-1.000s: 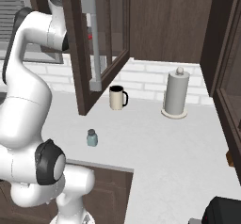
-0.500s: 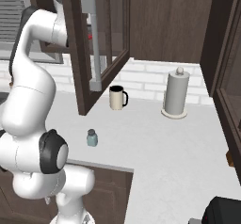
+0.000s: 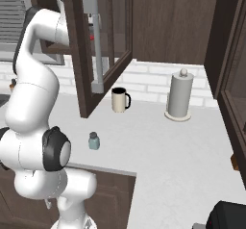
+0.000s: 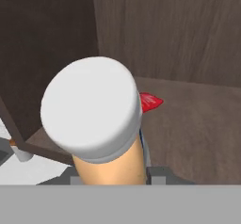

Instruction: Put the shaker and condiment bottle from the counter next to their counterparts in the cabinet.

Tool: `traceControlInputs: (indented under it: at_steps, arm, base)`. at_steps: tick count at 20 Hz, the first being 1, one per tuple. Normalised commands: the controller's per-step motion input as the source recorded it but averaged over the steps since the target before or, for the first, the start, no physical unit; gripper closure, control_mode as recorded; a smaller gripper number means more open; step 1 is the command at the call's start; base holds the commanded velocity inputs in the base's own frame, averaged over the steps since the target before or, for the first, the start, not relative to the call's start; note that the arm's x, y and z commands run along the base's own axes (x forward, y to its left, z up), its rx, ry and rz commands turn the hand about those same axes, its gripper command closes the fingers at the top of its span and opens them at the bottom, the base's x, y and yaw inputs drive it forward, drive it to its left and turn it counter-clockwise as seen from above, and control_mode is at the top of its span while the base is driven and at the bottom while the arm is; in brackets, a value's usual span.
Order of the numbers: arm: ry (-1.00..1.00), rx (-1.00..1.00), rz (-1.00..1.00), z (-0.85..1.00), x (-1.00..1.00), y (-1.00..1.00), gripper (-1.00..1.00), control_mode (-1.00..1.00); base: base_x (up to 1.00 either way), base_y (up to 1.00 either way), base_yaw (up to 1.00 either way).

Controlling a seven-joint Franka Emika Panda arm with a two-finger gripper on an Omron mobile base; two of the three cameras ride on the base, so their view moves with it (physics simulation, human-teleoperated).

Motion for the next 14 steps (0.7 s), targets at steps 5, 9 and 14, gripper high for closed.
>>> traceControlInputs:
  at_steps: [5,9,14]
  arm:
    - [0.0,-0.04,0.0,-0.12,0.12,0.0,1.0,-1.0]
    - [0.0,-0.02,0.0,-0.06,0.13,0.0,1.0,-1.0]
    - [0.0,0.0,0.0,-0.05,0.12,0.0,1.0,-1.0]
  base:
    - [0.0,0.0,0.0]
    - [0.0,0.0,0.0]
    - [0.0,0.0,0.0]
